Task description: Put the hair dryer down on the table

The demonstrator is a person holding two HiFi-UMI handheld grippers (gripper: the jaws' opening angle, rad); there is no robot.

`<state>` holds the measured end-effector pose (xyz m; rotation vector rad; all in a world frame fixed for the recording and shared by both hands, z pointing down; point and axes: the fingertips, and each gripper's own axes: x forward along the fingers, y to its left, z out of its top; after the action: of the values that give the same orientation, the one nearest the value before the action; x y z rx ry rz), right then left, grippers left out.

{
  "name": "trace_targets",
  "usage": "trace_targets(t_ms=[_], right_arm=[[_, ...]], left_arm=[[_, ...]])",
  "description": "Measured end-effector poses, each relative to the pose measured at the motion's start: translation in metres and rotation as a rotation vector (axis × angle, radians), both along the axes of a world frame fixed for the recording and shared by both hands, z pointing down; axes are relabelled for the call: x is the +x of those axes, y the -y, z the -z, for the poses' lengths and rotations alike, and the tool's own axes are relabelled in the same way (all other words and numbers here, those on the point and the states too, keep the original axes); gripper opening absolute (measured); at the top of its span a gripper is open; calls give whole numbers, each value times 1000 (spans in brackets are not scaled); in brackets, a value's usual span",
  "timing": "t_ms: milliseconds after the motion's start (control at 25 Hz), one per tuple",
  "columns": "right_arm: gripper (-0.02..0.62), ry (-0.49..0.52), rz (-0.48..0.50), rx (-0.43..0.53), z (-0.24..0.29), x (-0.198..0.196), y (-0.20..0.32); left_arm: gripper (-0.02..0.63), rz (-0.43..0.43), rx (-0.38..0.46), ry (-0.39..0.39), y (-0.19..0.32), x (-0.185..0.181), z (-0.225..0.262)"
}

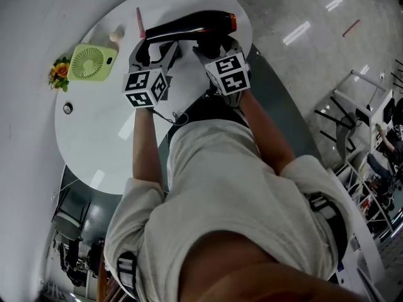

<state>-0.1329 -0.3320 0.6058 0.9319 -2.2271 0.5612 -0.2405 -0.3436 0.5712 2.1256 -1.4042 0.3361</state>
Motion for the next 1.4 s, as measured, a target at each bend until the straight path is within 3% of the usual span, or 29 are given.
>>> trace_targets(t_ms=[1400], right_arm=[[298, -70, -4, -117, -39, -5, 20]], left_arm=[[365, -22, -136, -23, 24, -6, -53]])
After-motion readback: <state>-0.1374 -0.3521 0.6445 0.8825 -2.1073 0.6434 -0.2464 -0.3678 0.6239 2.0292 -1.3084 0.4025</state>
